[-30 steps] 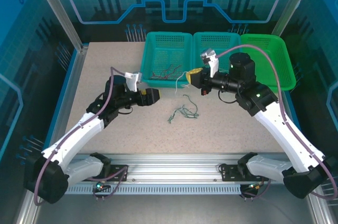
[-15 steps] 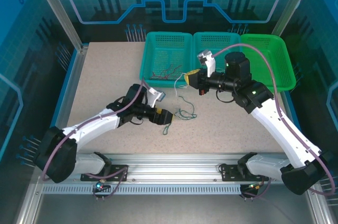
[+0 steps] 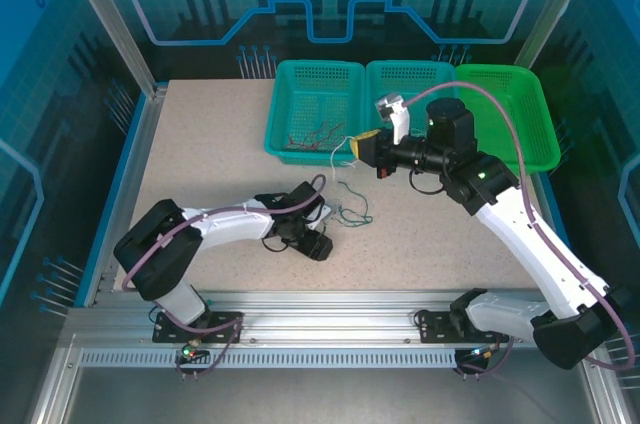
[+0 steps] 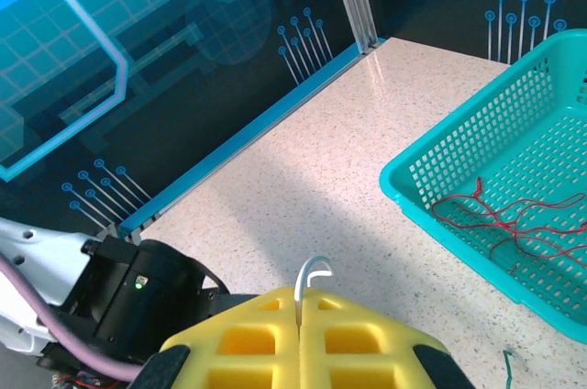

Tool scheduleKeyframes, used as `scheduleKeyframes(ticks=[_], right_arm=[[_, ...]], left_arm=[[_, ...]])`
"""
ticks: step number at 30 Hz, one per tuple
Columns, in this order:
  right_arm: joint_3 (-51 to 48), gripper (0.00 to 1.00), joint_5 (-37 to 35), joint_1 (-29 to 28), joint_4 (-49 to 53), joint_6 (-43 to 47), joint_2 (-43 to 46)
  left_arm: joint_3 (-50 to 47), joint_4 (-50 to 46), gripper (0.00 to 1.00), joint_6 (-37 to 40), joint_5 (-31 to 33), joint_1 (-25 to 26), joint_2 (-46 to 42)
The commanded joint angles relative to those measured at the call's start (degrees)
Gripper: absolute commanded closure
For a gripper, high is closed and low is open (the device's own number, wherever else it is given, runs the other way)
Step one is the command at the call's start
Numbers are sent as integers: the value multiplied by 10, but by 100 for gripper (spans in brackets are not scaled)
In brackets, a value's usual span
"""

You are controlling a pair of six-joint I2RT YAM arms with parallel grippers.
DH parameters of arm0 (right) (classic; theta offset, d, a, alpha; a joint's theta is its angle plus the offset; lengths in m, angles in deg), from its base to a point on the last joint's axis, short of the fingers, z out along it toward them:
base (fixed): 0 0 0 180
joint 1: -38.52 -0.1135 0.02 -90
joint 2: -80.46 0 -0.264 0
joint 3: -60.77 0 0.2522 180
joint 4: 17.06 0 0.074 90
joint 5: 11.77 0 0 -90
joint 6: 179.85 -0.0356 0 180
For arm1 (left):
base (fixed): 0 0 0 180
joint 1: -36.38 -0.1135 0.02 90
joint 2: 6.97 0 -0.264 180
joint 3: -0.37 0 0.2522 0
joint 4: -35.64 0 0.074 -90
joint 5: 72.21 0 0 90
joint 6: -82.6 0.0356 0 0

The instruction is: Untangle the cables

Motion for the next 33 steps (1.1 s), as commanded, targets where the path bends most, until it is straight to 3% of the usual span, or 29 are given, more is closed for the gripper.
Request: scheduleKeyframes(ticks=[1, 3, 5, 11, 15, 25, 33], right_arm=[[25, 100, -28, -4, 7, -19, 15], [36, 100, -53, -2, 19, -25, 17], [53, 100, -71, -1, 36, -24, 20], [119, 100, -87, 8, 44, -30, 34], [197, 100, -118, 27, 60, -41, 23], [402, 100, -150, 156, 43, -153, -68], [470, 100, -281, 191, 135, -263, -170]], left_arm=[[24, -47, 53, -13, 46, 10, 30], [20, -46, 83, -30, 64, 10, 36], [8, -36, 99, -43, 73, 8, 32], [-11, -53, 100, -69, 102, 1, 27], [-27, -46, 100, -87, 88, -15, 25], [-39, -26, 100, -105, 72, -25, 28], [-51, -11, 100, -124, 81, -38, -10]])
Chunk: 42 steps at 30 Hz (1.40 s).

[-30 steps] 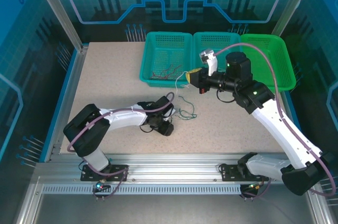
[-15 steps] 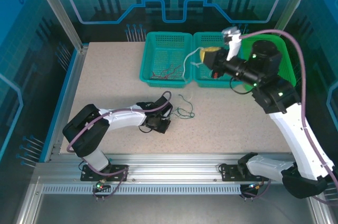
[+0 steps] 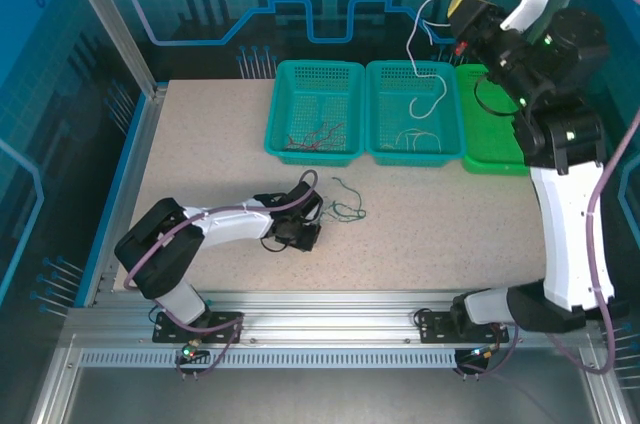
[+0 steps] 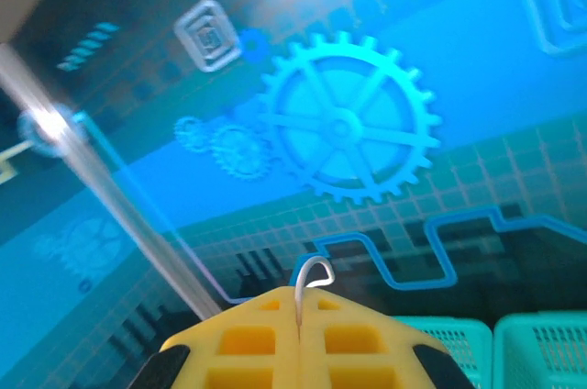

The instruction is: Untangle the cables

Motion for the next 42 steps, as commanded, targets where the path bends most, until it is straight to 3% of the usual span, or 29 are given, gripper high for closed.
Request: scheduleKeyframes(ticks=[1, 6, 11, 15, 21, 24, 29, 33, 38, 42], right_arm=[[15, 100, -87, 14, 65, -80, -41], [30, 100, -89, 15, 95, -136, -99], [18, 93, -63, 11, 141, -181, -122], [-68, 62, -63, 3, 117, -198, -87], [-141, 37, -70, 5, 106, -186, -45], [-145, 34, -48, 6, 106, -153, -34], [-171, 33, 81, -20, 100, -21, -5], [-280, 31, 101, -113, 86, 74, 56], [-486, 30, 83, -226, -19, 127, 148], [-581, 34, 102, -289, -74, 211, 155]], left_arm=[[-31, -32, 100, -21, 34, -21, -9], [-31, -26, 98, -25, 33, -29, -38], [-27, -22, 97, -33, 36, -36, -52], [-29, -15, 96, -42, 34, -37, -58], [-31, -13, 97, -41, 28, -38, -62], [-32, -12, 98, -33, 25, -38, -67], [-51, 16, 100, -18, 6, -38, -103], [-77, 41, 100, -12, 3, -38, -146], [-92, 44, 100, -5, -4, -38, -188], [-98, 56, 100, -3, -36, -37, -207]])
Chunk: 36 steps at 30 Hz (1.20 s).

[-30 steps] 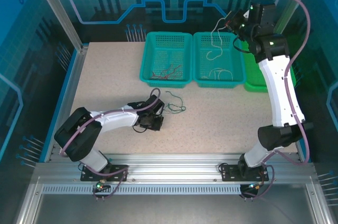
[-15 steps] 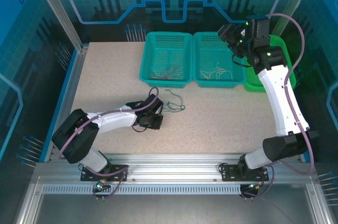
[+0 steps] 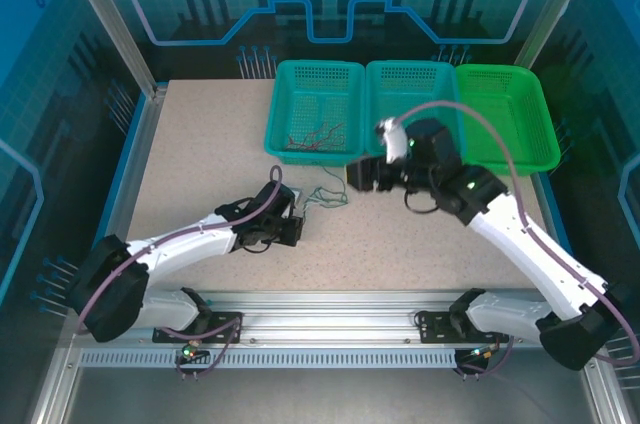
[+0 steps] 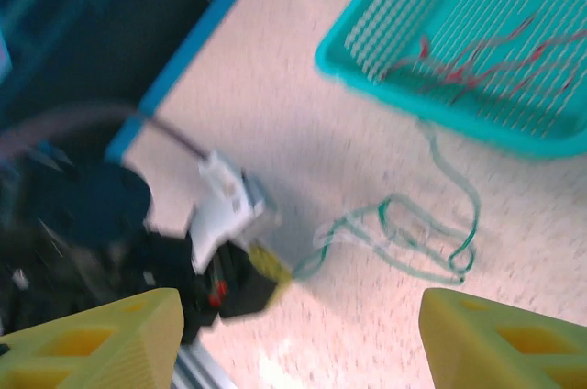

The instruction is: Untangle the cables

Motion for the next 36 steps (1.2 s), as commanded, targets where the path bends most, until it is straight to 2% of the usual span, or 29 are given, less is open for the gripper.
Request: scheduleKeyframes(ticks=[1, 4, 12, 16, 19, 22, 24, 29, 31, 36], right_arm=[[-57, 37, 23, -49, -82, 125, -8], [-96, 41, 32, -72, -120, 206, -51], [-131, 50, 22, -69, -242, 359, -153], [-122, 50, 46, -66, -256, 425, -199], [-105, 46, 42, -66, -246, 465, -233], [-96, 47, 23, -65, -257, 486, -265], [-88, 53, 20, -66, -263, 493, -281], [-84, 88, 42, -67, -276, 488, -284], [-87, 98, 62, -67, -267, 491, -279], [-95, 100, 116, -61, -239, 486, -252]], left_arm=[[-12, 24, 100, 16, -40, -2, -24], [-13, 25, 100, 18, -48, -3, -33], [2, -17, 100, 20, -61, -2, -32], [-2, -14, 100, 16, -65, -2, -45], [-3, -17, 100, 15, -69, -2, -52], [-2, -27, 100, 18, -72, -2, -61], [-2, -32, 100, 19, -75, -2, -67], [4, -63, 100, 17, -55, -3, -74], [6, -75, 100, 6, -36, -3, -73], [-3, -87, 100, -15, -15, -4, -68]])
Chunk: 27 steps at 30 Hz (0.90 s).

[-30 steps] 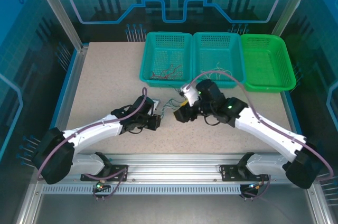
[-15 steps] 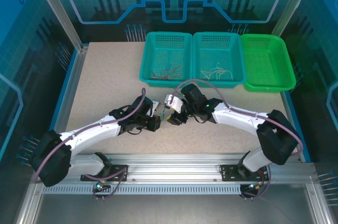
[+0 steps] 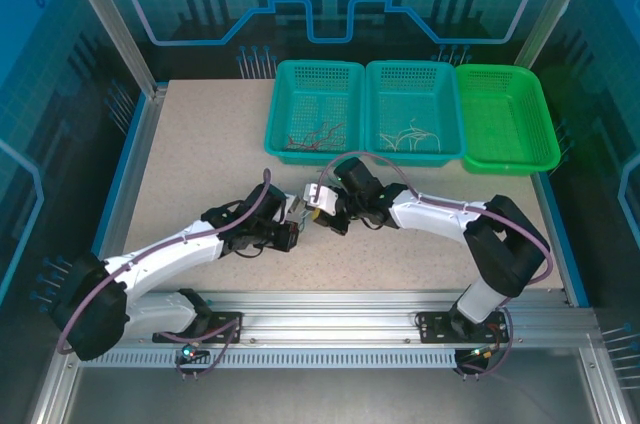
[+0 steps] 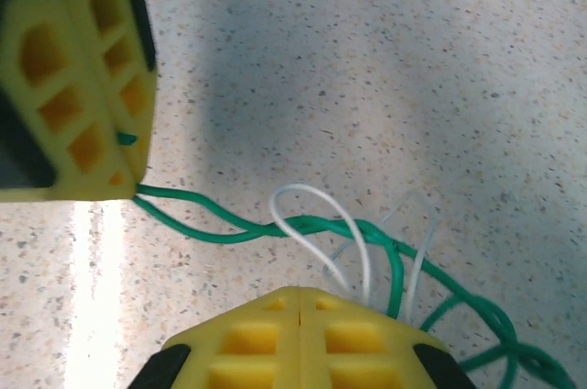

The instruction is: Untangle the cables

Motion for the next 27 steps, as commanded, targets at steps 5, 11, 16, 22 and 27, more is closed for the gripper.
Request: scheduleKeyframes(ticks=[5, 11, 16, 22, 27], right_arm=[[-16, 100, 97, 22, 6, -35, 76], [-29, 57, 65, 12, 0, -35, 105], [-32, 44, 26, 5, -49, 10, 91], [-28, 46, 52, -3, -56, 112, 56], [-16, 49, 34, -16, -52, 154, 23]], left_arm=[[-1, -35, 100, -26, 35, -9, 2], [-7, -12, 100, -1, 3, -10, -12], [-5, -14, 100, 19, -7, -10, -19], [-5, -14, 100, 25, -18, -10, -26], [-6, -11, 100, 28, -31, -10, -29]])
